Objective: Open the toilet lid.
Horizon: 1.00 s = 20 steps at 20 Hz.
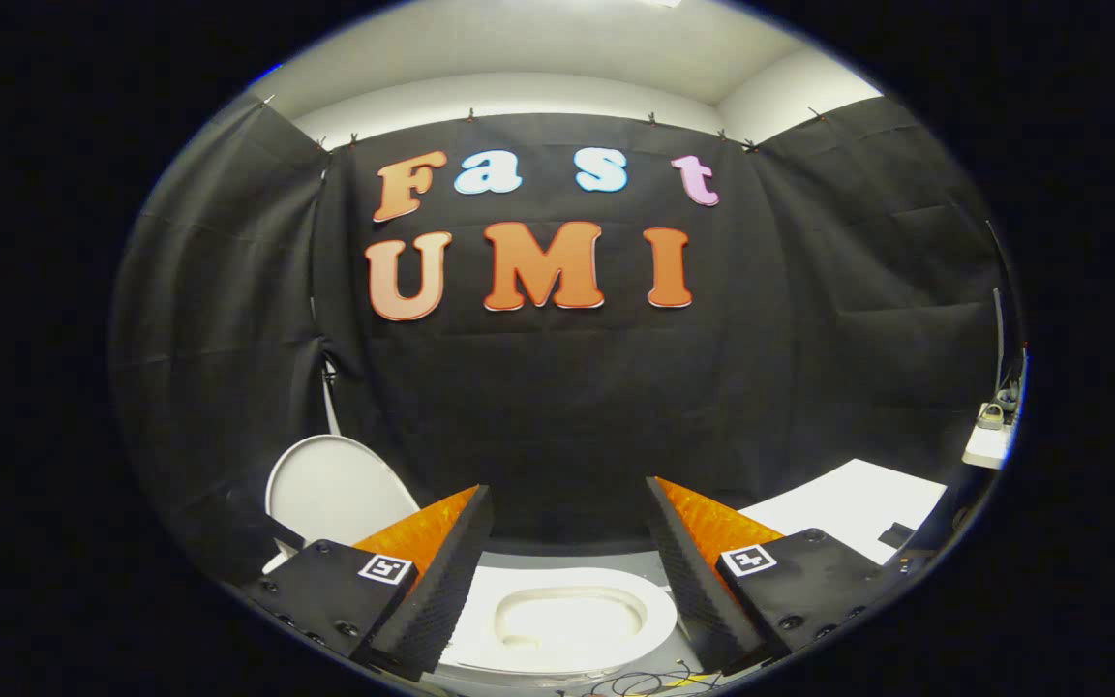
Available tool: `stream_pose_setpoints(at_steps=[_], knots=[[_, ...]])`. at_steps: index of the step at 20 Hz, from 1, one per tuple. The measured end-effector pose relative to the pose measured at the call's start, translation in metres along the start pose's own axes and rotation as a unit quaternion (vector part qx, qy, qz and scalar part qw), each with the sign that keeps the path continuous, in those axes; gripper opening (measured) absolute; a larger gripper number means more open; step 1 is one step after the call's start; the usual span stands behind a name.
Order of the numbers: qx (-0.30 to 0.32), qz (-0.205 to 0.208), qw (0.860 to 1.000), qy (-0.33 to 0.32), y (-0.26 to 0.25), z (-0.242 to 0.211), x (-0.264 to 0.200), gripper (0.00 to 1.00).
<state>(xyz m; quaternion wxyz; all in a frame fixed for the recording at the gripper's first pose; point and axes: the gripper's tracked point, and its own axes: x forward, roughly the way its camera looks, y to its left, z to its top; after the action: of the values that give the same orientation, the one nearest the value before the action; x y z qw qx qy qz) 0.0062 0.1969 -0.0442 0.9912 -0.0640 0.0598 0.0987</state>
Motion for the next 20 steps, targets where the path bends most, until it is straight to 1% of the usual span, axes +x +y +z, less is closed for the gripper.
stream_pose_setpoints(at_steps=[3,7,11,20], knots=[[0.010,-0.030,1.000,-0.001,-0.035,0.002,-0.006,1.00],[0.025,-0.046,0.999,0.005,-0.057,-0.004,-0.006,0.99],[0.029,-0.049,0.998,0.010,-0.060,-0.009,-0.003,0.99],[0.010,-0.042,0.999,0.016,-0.048,-0.009,-0.001,0.99]])
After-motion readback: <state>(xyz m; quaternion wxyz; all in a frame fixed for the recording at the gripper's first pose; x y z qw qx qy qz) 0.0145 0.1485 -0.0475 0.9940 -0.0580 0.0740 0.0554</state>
